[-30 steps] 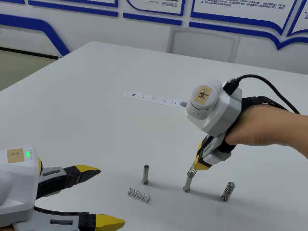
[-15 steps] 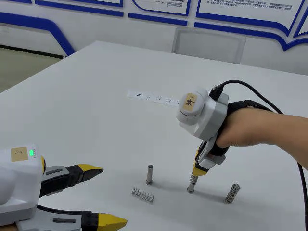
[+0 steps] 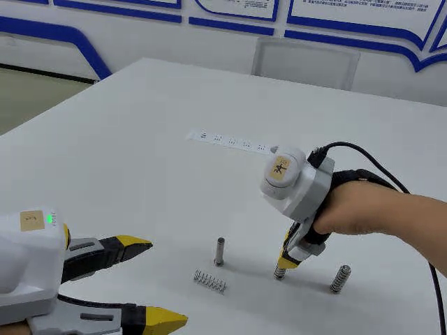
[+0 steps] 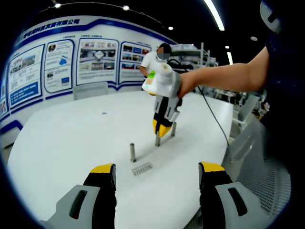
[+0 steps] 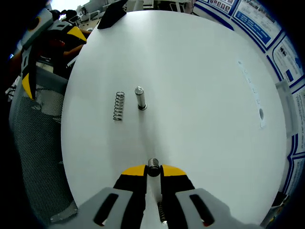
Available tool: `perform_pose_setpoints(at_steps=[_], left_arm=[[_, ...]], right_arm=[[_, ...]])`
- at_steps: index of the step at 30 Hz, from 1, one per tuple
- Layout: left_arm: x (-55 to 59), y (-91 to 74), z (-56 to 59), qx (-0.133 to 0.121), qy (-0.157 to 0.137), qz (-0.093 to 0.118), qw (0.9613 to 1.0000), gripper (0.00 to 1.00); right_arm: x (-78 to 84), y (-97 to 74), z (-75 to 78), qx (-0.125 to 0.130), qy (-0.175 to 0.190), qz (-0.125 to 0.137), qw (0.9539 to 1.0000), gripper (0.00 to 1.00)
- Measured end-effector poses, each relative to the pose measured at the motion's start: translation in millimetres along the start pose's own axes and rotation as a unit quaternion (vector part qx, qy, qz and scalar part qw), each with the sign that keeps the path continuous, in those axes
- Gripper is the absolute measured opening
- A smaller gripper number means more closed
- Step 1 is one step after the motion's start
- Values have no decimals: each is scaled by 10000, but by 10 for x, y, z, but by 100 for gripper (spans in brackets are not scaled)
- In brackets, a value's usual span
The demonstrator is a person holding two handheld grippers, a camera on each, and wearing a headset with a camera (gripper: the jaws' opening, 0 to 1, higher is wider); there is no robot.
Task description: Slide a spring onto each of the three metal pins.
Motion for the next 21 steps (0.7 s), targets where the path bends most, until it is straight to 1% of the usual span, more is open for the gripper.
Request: perform_pose_setpoints(at_steps=[6, 9, 12, 17, 21], left_arm=[[5, -9, 3, -13, -4, 6, 10000, 72], [8, -9, 4, -9, -5, 5, 10000, 72], [7, -3, 6, 1, 3, 7, 10000, 72], [-4, 6, 8, 15, 19, 14, 10000, 72], [-8, 7, 10, 23, 27, 11, 10000, 72]], right_arm=[[33, 28, -27, 38, -4, 89, 10000, 14], [37, 12, -46, 59, -16, 141, 9999, 17], [29, -23, -58, 132, -62, 231, 9996, 20], [-46, -96, -86, 234, -146, 424, 9987, 22], [-127, -121, -156, 225, -218, 537, 9981, 22]])
Point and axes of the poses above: the centre of the closed fingertips' face, and the gripper's own axes: y roughly forward along the fingers, z roughly to its right, x roughly out of its underside, the point moved 10 cm from there along -y, roughly backward along the fingers, and after that the axes turned 7 degrees about y, right-handed, at the moved point
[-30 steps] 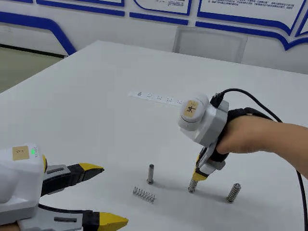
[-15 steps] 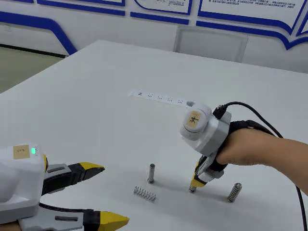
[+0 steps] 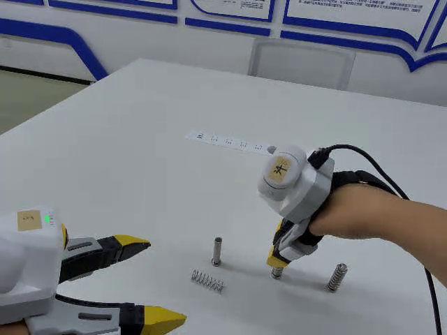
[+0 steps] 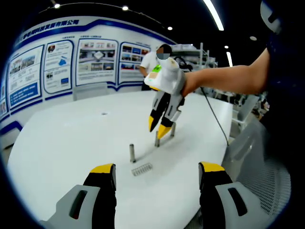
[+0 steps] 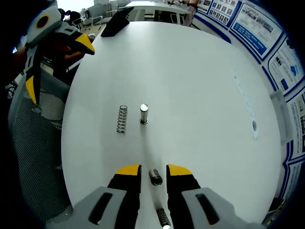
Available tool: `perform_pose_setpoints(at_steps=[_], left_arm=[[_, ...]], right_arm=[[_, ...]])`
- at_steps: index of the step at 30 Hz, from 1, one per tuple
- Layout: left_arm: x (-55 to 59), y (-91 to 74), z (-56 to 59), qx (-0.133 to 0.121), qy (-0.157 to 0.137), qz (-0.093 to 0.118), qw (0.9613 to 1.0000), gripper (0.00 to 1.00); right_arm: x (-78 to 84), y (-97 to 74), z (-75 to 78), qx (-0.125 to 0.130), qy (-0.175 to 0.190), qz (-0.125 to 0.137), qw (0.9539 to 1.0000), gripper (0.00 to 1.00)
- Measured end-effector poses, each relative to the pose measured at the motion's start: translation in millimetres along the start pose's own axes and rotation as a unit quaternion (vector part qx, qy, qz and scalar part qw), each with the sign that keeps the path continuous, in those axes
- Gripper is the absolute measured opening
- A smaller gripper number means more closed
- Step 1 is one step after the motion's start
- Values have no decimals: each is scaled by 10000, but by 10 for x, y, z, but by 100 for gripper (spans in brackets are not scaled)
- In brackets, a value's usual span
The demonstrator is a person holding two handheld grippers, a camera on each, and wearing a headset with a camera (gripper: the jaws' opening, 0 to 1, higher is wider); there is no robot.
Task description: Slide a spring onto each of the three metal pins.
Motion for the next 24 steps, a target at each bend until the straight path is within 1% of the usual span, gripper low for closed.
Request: perform_pose_setpoints(at_steps=[4, 10, 16, 20, 24], left_arm=[[3, -4, 1, -4, -2, 0, 10000, 72], [8, -17, -2, -27, -9, -1, 10000, 72], [4, -22, 3, -28, -10, 2, 10000, 72], [6, -24, -2, -26, -8, -15, 10000, 72], [4, -29, -6, -30, -7, -22, 10000, 72]], right_arm=[[-98, 9, -108, -61, -133, 105, 9998, 22], [-187, 59, -247, -194, -246, 166, 9994, 21], [-219, 179, -394, -392, -294, 156, 9987, 20], [-232, 267, -443, -484, -252, 183, 9983, 18], [-252, 357, -478, -559, -156, 291, 9979, 17]])
Point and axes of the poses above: the centre of the closed fingertips' face, and the gripper's own axes: y roughly forward along the fingers, z roughly to its right, x roughly out of its underside, the point moved 10 cm from there along -y, roughly backward along the fingers, and after that the axes turned 7 degrees about y, right-handed, at the moved point
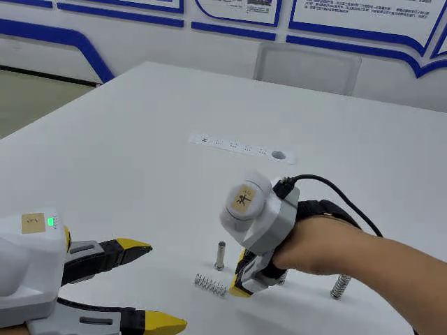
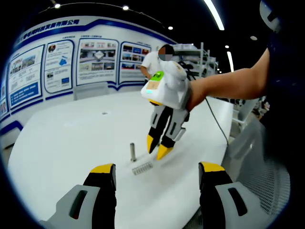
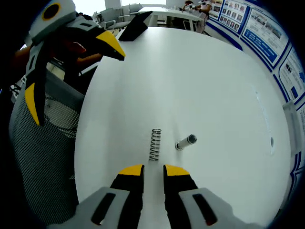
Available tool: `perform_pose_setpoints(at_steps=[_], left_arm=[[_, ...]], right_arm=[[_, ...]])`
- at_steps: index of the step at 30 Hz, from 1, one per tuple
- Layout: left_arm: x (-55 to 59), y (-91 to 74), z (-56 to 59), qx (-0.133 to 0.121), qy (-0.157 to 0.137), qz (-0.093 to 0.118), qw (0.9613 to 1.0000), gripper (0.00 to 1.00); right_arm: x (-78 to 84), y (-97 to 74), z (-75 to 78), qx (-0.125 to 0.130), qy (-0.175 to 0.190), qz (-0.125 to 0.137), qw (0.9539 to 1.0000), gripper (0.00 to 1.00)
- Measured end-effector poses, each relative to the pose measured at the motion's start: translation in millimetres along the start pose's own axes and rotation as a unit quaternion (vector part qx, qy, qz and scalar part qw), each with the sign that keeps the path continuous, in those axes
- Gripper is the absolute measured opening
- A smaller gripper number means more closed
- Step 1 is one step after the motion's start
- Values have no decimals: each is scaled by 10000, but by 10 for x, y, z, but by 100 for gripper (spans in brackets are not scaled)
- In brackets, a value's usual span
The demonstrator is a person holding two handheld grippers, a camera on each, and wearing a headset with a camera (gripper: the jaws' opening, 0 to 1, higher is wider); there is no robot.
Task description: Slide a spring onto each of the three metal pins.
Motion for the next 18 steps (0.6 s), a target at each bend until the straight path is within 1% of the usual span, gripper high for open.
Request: perform_pose_setpoints(at_steps=[5, 9, 14, 18], left_arm=[[5, -9, -3, -9, -9, -9, 10000, 72], [9, -22, -6, -29, -25, -2, 10000, 72], [28, -33, -8, -47, -47, -18, 10000, 72], [35, -40, -8, -59, -62, -21, 10000, 72]], right_arm=[[-2, 140, -21, -8, 108, 105, 9999, 16], [1, 187, 0, 62, 215, 187, 9996, 16], [22, 246, 12, 36, 295, 132, 9995, 16], [27, 272, 14, 9, 381, 150, 9992, 16]])
Point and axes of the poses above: the centre of the closed fingertips' face, and the gripper's own axes: y roughly forward along the fingers, z roughly to its right, x roughly out of its underside, the point moved 10 cm from there along -y, roughly backward along the fingers, and after that the axes turned 7 degrees about y, right-handed, at the moved point
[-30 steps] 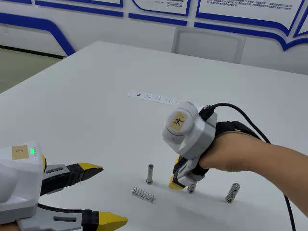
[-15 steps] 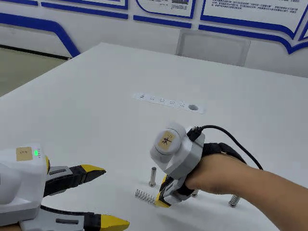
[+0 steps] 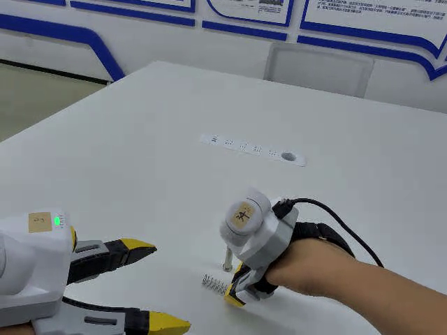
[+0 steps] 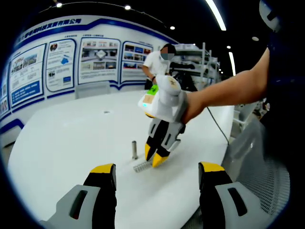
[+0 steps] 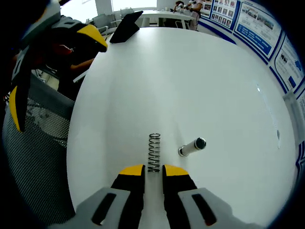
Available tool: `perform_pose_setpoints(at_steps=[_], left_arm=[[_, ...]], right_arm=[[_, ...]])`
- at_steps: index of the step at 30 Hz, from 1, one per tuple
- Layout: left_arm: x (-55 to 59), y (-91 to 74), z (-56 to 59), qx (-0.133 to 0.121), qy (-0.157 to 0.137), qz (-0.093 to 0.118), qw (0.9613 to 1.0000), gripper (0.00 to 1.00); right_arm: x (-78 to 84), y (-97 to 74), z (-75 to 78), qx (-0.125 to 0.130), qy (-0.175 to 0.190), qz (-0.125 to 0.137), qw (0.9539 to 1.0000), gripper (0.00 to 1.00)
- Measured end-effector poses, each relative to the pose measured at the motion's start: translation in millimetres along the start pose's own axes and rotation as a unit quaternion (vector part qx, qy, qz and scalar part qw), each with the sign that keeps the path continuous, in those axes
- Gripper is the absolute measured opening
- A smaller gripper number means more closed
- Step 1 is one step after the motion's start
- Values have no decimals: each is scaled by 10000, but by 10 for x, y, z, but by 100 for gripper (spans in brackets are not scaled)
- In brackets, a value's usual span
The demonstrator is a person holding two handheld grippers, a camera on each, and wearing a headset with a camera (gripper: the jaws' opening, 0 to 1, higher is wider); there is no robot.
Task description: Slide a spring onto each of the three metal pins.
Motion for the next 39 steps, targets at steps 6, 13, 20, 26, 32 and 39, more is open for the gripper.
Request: perform_pose_setpoints(at_steps=[6, 13, 20, 26, 32, 39], left_arm=[[10, -15, -9, -24, -15, -8, 10000, 71], [10, -21, -7, -29, -25, -7, 10000, 71], [7, -11, 5, -7, -24, -1, 10000, 71], [-8, 13, 16, 27, -6, 12, 10000, 71], [-20, 25, 23, 50, 19, 27, 10000, 71], [-24, 22, 28, 53, 30, 36, 10000, 71]], right_arm=[[10, 25, 1, -8, 43, 1, 10000, 14], [25, 3, -2, 16, 27, -27, 10000, 12], [19, -156, -24, 68, -95, -20, 9999, 12], [-18, -304, -22, 129, -196, 7, 9997, 12], [-54, -403, -52, 168, -345, -20, 9993, 12], [-64, -433, -61, 166, -400, -76, 9990, 12]])
Point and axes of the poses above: the centre of the closed fingertips' face, and the gripper's own axes: y roughly forward along the fingers, z roughly to its right, x roughly out of its underside, the point moved 10 cm from there along -y, roughly backward along the fingers, and after that the axes turned 7 degrees about y, right-handed, at the moved point
